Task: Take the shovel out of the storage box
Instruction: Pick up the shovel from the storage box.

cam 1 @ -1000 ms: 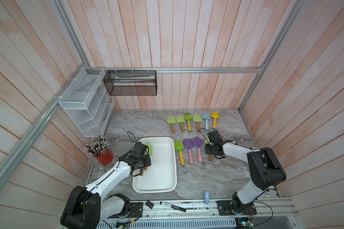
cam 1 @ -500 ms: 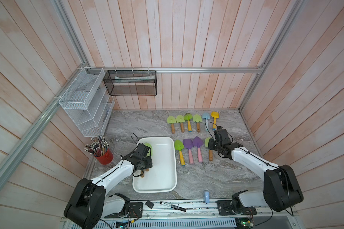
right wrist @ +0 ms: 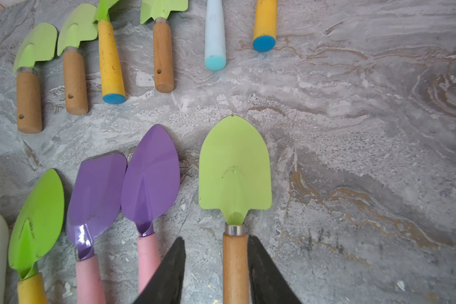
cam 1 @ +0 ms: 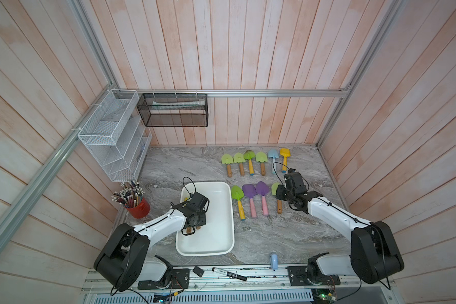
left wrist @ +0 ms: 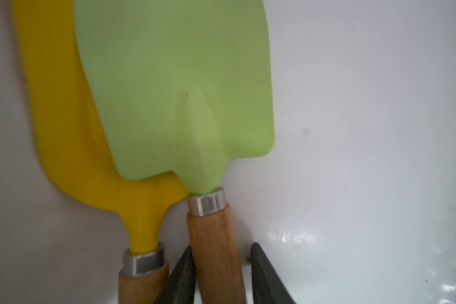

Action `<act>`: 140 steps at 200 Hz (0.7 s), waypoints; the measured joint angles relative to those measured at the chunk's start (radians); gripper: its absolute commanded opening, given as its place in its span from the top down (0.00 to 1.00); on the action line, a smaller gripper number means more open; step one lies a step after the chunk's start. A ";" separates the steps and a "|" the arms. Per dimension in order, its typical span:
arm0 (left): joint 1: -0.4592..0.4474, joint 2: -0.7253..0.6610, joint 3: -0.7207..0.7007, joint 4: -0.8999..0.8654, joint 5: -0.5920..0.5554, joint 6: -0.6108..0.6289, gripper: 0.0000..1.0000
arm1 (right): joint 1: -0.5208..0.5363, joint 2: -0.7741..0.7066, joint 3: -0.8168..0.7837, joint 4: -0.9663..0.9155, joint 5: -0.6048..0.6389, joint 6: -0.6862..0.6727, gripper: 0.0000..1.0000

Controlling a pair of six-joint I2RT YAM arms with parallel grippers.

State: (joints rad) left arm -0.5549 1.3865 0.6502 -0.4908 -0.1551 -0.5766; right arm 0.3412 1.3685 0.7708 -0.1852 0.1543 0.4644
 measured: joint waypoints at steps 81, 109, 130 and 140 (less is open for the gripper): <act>-0.025 0.005 0.016 -0.010 -0.010 -0.026 0.86 | 0.000 -0.019 -0.010 0.013 -0.026 0.000 0.59; -0.027 -0.029 0.019 -0.027 0.024 -0.026 0.87 | 0.018 -0.072 -0.023 0.021 -0.033 0.000 0.58; -0.023 -0.064 0.039 -0.033 0.071 -0.025 0.87 | 0.063 -0.127 -0.024 0.039 -0.049 0.000 0.55; -0.015 -0.076 0.051 -0.029 0.106 -0.024 0.87 | 0.084 -0.149 -0.024 0.054 -0.067 0.003 0.55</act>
State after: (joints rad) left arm -0.5697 1.3102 0.7010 -0.5201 -0.0486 -0.6003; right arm 0.4248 1.2198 0.7471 -0.1314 0.0872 0.4679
